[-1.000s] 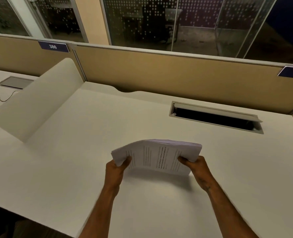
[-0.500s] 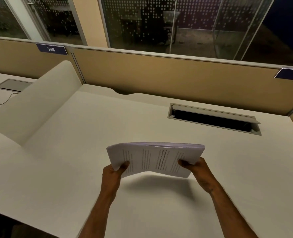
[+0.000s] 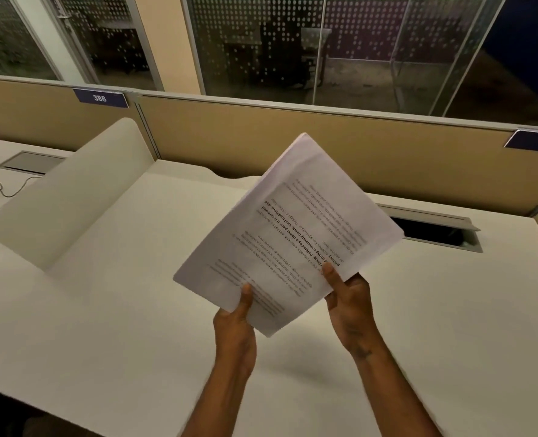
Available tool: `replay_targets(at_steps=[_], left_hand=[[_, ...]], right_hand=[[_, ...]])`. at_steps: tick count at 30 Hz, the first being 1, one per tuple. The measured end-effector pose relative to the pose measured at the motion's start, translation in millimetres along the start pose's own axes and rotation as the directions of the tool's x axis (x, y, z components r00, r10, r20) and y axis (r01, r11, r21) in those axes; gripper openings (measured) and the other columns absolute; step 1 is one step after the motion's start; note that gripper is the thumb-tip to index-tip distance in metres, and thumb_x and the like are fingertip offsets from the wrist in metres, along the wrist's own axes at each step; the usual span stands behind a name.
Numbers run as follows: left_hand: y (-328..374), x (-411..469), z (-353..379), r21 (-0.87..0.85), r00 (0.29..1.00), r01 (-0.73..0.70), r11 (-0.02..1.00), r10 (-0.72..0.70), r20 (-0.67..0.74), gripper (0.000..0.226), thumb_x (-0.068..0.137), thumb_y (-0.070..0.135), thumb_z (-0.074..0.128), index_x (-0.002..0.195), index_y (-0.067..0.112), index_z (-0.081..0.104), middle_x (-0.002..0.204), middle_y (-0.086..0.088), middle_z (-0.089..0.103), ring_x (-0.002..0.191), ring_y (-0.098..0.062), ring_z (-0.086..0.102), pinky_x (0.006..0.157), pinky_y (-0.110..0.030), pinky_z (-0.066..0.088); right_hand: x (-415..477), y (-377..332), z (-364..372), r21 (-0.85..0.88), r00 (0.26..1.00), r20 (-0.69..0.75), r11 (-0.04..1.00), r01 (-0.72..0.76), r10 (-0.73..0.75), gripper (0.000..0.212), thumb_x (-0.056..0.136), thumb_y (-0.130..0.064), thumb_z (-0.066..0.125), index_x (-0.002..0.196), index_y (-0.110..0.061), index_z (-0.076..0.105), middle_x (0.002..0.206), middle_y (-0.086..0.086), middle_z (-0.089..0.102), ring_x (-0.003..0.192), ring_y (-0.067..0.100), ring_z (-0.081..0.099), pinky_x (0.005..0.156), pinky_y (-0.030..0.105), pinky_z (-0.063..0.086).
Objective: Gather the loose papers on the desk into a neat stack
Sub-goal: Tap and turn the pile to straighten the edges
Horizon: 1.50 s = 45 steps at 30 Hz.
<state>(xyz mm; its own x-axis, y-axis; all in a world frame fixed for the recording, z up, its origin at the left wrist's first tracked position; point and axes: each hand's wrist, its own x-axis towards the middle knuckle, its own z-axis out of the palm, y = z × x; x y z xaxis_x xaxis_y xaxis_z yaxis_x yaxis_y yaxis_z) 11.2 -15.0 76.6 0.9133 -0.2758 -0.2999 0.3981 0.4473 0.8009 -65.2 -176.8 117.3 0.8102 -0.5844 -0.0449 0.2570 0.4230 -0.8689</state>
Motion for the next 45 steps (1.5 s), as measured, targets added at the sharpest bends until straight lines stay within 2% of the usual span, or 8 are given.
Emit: replay_targets(at_steps=[6,11,16,20,24,31,41,45], left_hand=[[-0.3,9.0,-27.9,0.101,0.996,0.077,0.992,-0.071,-0.062,0.048,0.083,0.018,0.069,0.129,0.013,0.059,0.115,-0.001,0.077,0.122,-0.028,0.066,0.082,-0.025,0.060],[58.5,47.6,-39.1,0.573,0.981,-0.191,0.797,0.149,0.121,0.122,0.060,0.045,0.092,0.158,0.034,0.021,0.162,0.010,0.032,0.145,-0.007,0.034,0.111,-0.033,0.033],[69.2,52.7,-8.0,0.533,0.933,-0.247,0.809,0.051,0.355,0.051,0.064,0.045,0.085,0.113,0.033,0.076,0.113,0.003,0.079,0.101,-0.028,0.075,0.075,-0.030,0.062],[49.6,45.1,-13.5,0.506,0.945,-0.219,0.834,0.053,0.322,0.029,0.066,0.046,0.082,0.083,0.022,0.082,0.088,-0.002,0.082,0.076,-0.021,0.077,0.065,-0.029,0.061],[22.4,35.1,-30.1,0.535,0.966,-0.117,0.837,-0.030,0.258,0.030,0.062,0.041,0.083,0.088,0.027,0.083,0.089,-0.001,0.082,0.081,-0.016,0.075,0.070,-0.029,0.061],[33.3,37.2,-35.8,0.560,0.937,-0.165,0.812,-0.047,0.345,0.033,0.070,0.044,0.082,0.098,0.027,0.082,0.105,-0.002,0.081,0.093,-0.029,0.077,0.076,-0.038,0.064],[11.8,29.7,-42.1,0.539,0.953,-0.107,0.835,-0.068,0.296,0.026,0.080,0.033,0.076,0.106,0.036,0.078,0.110,0.000,0.079,0.103,-0.029,0.074,0.085,-0.045,0.064],[26.7,32.3,-32.1,0.339,0.964,-0.137,0.931,0.047,0.261,0.027,0.083,0.026,0.076,0.110,0.028,0.078,0.115,-0.001,0.078,0.106,-0.025,0.073,0.080,-0.031,0.062]], right_hand=[[9.1,-12.6,-1.6,-0.248,0.996,-0.081,0.969,0.014,-0.035,0.019,0.081,-0.031,0.070,0.094,-0.042,0.078,0.102,-0.004,0.079,0.099,0.024,0.074,0.080,0.038,0.062],[14.8,-15.9,-21.1,-0.455,1.000,-0.018,0.890,-0.019,0.012,0.013,0.092,-0.023,0.066,0.093,-0.032,0.076,0.098,-0.010,0.080,0.091,0.018,0.074,0.075,0.032,0.062],[11.8,-11.9,-28.3,-0.517,0.996,0.041,0.855,-0.045,0.078,0.014,0.088,-0.032,0.065,0.100,-0.034,0.073,0.097,-0.014,0.078,0.087,0.008,0.074,0.064,0.022,0.061],[6.9,-3.4,-36.1,-0.489,0.988,0.084,0.869,-0.072,0.129,0.018,0.087,-0.033,0.068,0.101,-0.042,0.075,0.106,-0.009,0.078,0.096,0.009,0.072,0.073,0.021,0.060],[1.2,17.4,-44.5,-0.531,0.977,0.094,0.840,-0.115,0.193,0.026,0.093,-0.018,0.069,0.105,-0.041,0.074,0.112,-0.001,0.077,0.106,0.015,0.071,0.094,0.034,0.058],[6.1,10.5,-45.3,-0.540,0.968,0.118,0.832,-0.126,0.223,0.021,0.080,-0.051,0.071,0.100,-0.046,0.076,0.103,-0.012,0.078,0.094,0.008,0.074,0.067,0.017,0.059],[4.9,25.1,-47.6,-0.554,0.952,0.111,0.813,-0.179,0.285,0.023,0.083,-0.039,0.074,0.106,-0.045,0.074,0.109,-0.006,0.078,0.102,0.020,0.074,0.082,0.035,0.063],[4.5,10.9,-69.4,-0.435,0.929,0.194,0.877,-0.206,0.315,0.058,0.077,-0.035,0.084,0.131,-0.030,0.063,0.124,0.003,0.073,0.111,0.022,0.071,0.089,0.032,0.059]])
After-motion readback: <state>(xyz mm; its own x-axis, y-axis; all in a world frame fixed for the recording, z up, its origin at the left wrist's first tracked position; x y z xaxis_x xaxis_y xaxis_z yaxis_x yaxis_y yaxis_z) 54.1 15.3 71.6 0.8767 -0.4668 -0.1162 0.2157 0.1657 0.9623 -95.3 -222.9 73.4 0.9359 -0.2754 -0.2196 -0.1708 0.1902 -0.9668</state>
